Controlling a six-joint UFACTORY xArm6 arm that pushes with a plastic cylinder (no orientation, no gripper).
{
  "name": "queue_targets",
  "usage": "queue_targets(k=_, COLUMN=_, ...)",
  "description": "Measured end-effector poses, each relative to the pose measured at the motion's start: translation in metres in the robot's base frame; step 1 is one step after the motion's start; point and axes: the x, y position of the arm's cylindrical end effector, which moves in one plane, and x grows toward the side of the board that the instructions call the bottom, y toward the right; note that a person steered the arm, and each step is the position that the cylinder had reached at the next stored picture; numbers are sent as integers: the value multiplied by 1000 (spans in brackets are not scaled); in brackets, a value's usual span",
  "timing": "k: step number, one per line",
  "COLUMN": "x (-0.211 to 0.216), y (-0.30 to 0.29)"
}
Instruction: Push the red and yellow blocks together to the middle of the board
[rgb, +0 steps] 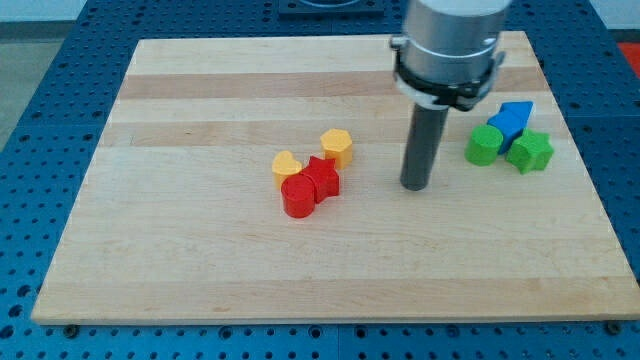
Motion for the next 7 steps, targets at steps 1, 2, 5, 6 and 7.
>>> queue_targets(k=1, x=-21, y=-2)
queue_targets(k=2, x=-28, y=-12)
queue_targets(k=5, x=-31, y=-64)
queue_targets(k=6, x=-30, y=-51)
queue_targets(k=7, x=26, y=-37)
